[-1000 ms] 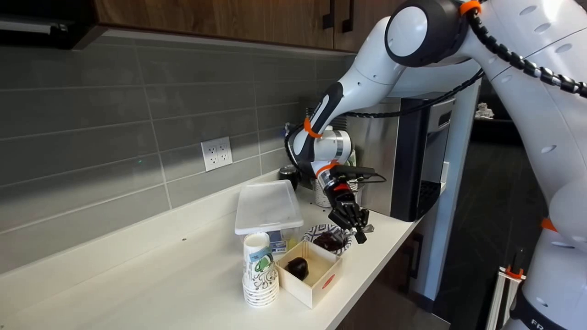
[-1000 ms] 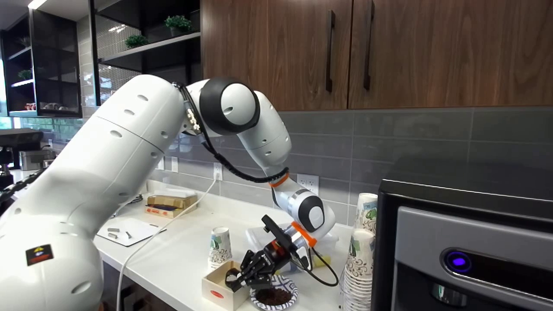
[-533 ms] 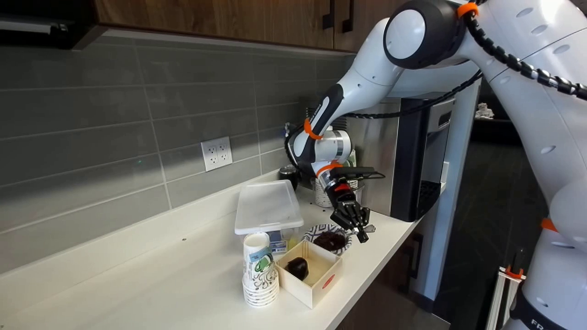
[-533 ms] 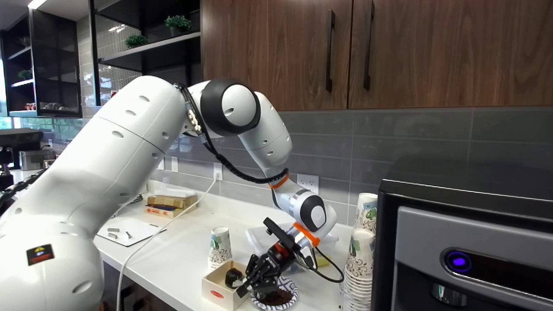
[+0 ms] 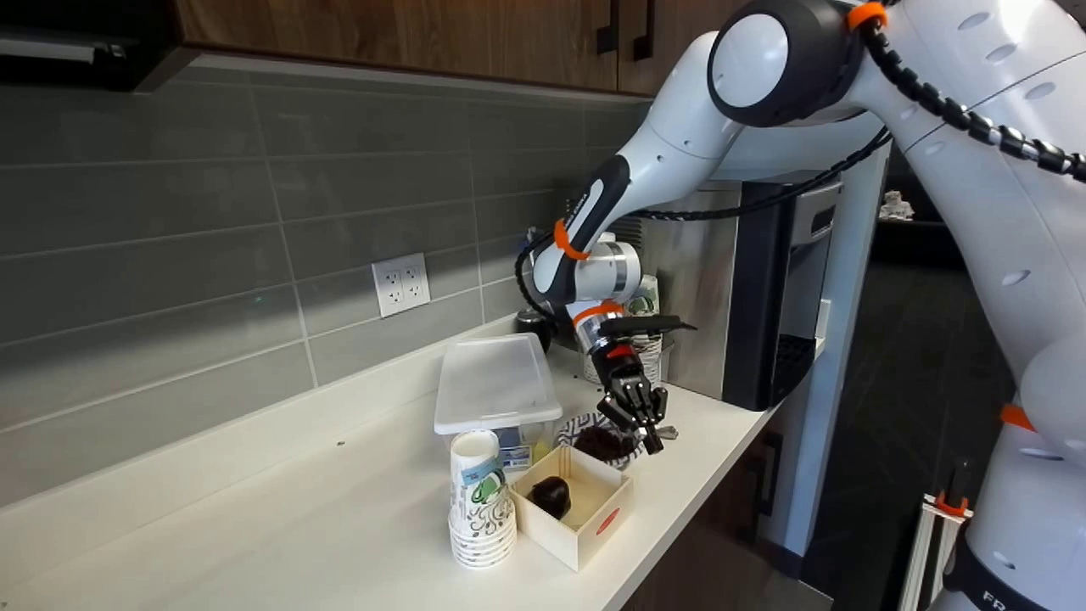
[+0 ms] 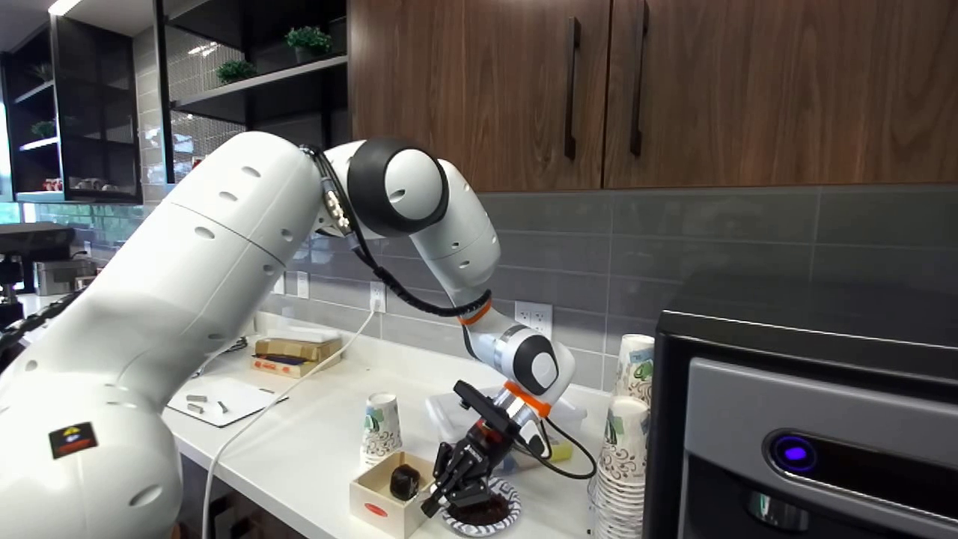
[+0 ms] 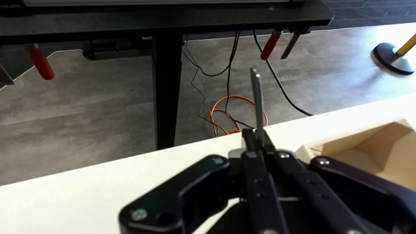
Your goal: Stir the contents of the paper plate with a spoon
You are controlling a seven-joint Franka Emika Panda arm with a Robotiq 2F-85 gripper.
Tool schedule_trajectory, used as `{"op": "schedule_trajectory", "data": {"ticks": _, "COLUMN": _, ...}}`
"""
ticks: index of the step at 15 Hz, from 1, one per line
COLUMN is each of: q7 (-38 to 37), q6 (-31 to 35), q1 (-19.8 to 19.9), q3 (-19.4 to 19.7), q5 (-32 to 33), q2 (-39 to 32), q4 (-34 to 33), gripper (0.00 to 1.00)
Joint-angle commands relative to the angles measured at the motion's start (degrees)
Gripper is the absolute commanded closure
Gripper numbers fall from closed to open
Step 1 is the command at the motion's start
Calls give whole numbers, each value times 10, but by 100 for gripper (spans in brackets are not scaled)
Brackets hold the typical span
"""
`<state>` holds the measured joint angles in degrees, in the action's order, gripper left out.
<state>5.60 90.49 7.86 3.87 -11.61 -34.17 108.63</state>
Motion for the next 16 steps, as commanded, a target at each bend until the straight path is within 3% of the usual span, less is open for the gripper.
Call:
{"op": "schedule_trajectory", "data": {"ticks": 1, "q7": 21, "q6": 0, "q1": 4, "q3": -15, "q5": -10, "q2": -5, "q4": -9, "gripper": 99}}
{"op": "schedule_trajectory", "data": {"ticks": 7, "q7": 50, "q6": -33, "q1": 7, "q3": -31, "q5": -23, "q2": -9, "q4": -16, "gripper": 99}}
{"op": "schedule_trajectory", "data": {"ticks": 16, "q7": 31, "q6": -123, "q1": 19, "q3": -8, "q5": -19, "q2": -15, "q4": -23, "gripper": 99}}
